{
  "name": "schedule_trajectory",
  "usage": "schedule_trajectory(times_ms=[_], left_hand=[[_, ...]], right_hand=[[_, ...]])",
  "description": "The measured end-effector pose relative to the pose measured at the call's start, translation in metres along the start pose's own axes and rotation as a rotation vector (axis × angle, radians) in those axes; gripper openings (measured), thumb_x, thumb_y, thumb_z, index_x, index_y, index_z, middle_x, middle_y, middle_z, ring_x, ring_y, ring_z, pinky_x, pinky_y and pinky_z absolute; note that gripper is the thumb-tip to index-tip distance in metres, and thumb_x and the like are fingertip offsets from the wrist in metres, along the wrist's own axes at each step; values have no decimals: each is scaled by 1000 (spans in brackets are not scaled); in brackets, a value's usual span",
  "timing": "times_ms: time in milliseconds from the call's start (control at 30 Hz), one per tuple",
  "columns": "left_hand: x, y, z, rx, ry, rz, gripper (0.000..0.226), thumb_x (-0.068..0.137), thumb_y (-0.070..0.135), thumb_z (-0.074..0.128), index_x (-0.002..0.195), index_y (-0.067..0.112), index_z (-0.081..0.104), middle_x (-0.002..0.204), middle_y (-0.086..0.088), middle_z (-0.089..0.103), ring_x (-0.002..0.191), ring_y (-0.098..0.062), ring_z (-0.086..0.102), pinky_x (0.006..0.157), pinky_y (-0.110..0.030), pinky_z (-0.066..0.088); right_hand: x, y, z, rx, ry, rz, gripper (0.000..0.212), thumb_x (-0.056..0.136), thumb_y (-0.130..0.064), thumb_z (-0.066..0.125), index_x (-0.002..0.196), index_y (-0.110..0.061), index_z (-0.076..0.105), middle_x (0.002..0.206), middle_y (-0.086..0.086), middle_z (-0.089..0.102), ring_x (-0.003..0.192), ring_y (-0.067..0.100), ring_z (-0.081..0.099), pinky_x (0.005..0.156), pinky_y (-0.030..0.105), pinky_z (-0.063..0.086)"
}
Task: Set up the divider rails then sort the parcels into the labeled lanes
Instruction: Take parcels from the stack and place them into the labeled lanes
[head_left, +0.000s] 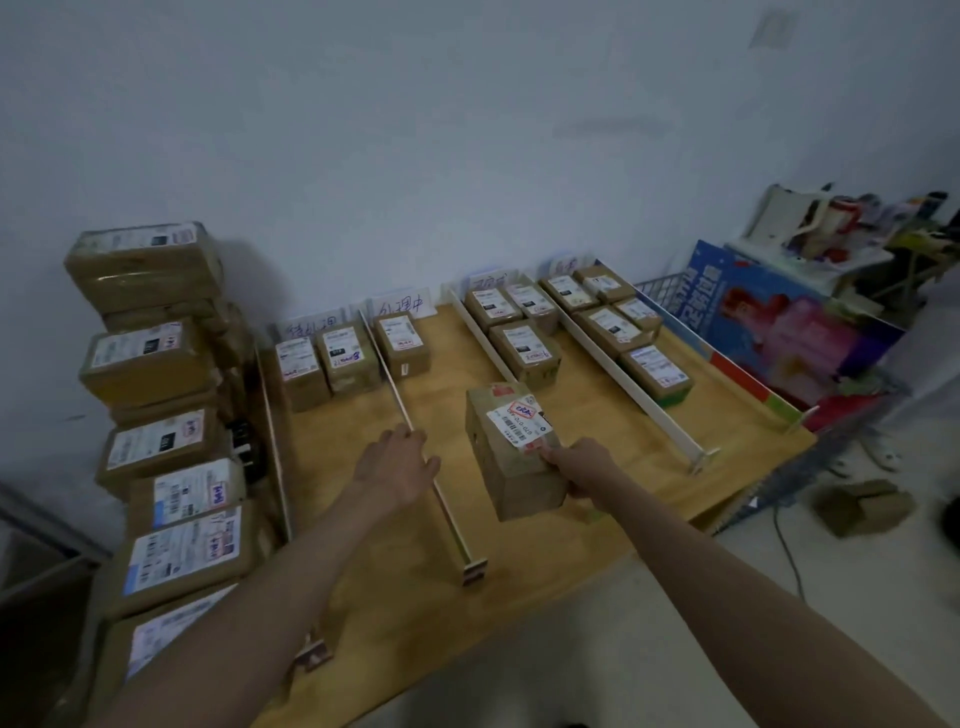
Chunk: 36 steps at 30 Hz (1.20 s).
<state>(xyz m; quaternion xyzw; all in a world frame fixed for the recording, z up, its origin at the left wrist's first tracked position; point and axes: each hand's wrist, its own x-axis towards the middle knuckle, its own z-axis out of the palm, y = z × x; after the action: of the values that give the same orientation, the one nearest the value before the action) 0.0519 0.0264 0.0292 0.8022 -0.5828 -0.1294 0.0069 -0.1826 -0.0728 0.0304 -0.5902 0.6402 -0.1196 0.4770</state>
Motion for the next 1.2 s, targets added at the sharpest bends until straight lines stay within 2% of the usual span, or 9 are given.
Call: schedule_trajectory(times_ms=[267, 433, 567, 667, 767, 967, 1067, 1200], left_hand=[[49, 118, 31, -4, -7, -52, 57, 101, 47, 39, 149, 16, 35, 144, -7, 44, 130, -27, 43, 104, -39, 40], [73, 184, 45, -24, -16, -85, 55, 100, 47, 40, 145, 15, 40, 141, -8, 46, 128, -28, 44, 103, -40, 41], [94, 218, 51, 7, -28, -103, 53, 100, 48, 39, 143, 16, 43, 140, -6, 48, 126, -27, 46, 102, -40, 41], [112, 231, 50, 16, -13, -114, 53, 101, 48, 38, 142, 15, 44, 140, -5, 48, 126, -26, 46, 102, -40, 41], [131, 235, 51, 20, -13, -129, 53, 101, 48, 37, 142, 15, 44, 140, -5, 49, 125, -26, 47, 102, -40, 41], [181, 233, 54, 13, -16, -149, 52, 101, 47, 38, 139, 13, 46, 136, -7, 51, 123, -26, 48, 101, -39, 41], [215, 232, 57, -8, -16, -159, 51, 100, 48, 38, 135, 13, 49, 131, -7, 53, 119, -26, 50, 98, -38, 42], [258, 231, 62, -75, 11, -172, 47, 99, 46, 40, 129, 12, 52, 125, -8, 55, 114, -27, 53, 94, -39, 42]], right_hand=[[78, 54, -98, -114, -2, -53, 39, 93, -38, 60, 103, 0, 58, 103, 15, 62, 90, 27, 59, 70, 37, 48], [115, 74, -149, -216, 7, -110, 45, 96, -44, 54, 106, -1, 64, 97, 11, 65, 88, 26, 62, 70, 36, 52], [139, 84, -177, -271, 40, -169, 46, 96, -40, 54, 109, 3, 67, 104, 17, 69, 98, 31, 64, 87, 44, 54], [161, 85, -193, -273, 55, -149, 50, 97, -43, 54, 111, 3, 68, 108, 17, 68, 101, 31, 63, 86, 40, 53], [182, 82, -203, -258, 71, -164, 47, 98, -37, 55, 111, 7, 66, 107, 19, 67, 97, 31, 62, 79, 37, 49], [235, 73, -208, -252, 80, -208, 44, 98, -40, 54, 116, 0, 63, 109, 15, 67, 95, 27, 60, 78, 35, 50], [268, 63, -206, -251, 64, -197, 48, 98, -42, 54, 113, 2, 63, 108, 14, 65, 98, 28, 60, 85, 40, 53], [313, 47, -202, -295, 28, -185, 48, 98, -46, 53, 105, 0, 66, 99, 12, 67, 91, 25, 62, 79, 37, 53]])
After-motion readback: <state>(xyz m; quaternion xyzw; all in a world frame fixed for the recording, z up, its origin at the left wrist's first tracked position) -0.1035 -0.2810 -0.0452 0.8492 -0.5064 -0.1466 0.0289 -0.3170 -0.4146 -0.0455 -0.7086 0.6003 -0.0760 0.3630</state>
